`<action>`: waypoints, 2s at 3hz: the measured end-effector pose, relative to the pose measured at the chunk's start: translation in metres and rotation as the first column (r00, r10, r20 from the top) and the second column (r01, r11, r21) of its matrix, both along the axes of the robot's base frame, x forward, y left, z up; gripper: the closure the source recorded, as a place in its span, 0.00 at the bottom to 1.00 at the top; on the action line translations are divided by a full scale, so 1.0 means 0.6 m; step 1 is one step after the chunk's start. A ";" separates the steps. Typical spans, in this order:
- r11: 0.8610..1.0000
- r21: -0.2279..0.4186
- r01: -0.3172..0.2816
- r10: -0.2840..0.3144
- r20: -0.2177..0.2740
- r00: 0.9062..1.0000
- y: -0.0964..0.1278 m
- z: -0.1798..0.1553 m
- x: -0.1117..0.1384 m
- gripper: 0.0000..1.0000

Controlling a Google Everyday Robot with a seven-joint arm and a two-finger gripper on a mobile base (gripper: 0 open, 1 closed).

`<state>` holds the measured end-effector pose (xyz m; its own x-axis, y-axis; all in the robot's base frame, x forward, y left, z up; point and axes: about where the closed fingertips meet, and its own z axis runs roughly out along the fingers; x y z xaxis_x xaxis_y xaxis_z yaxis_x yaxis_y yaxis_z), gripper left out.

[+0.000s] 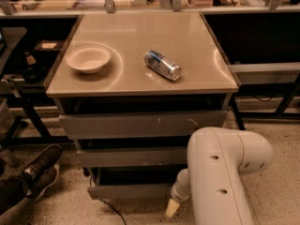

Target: Open bottom drawer

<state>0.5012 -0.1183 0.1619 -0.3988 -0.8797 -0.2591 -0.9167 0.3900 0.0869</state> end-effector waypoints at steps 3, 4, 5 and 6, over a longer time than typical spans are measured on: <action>0.994 -0.068 0.088 -0.099 -0.177 0.979 -0.060 0.045 -0.137 0.00; 0.995 -0.060 0.080 -0.090 -0.180 0.979 -0.054 0.029 -0.133 0.00; 0.993 -0.074 0.092 -0.108 -0.247 0.963 -0.062 -0.009 -0.169 0.00; 0.990 -0.091 0.107 -0.129 -0.297 0.946 -0.078 -0.024 -0.206 0.00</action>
Offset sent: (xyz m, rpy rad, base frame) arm -0.2311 -0.0894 0.0750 -0.1380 0.4622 -0.2393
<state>0.3774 -0.1653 0.1474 -0.5503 -0.8336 -0.0482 -0.7992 0.5092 0.3192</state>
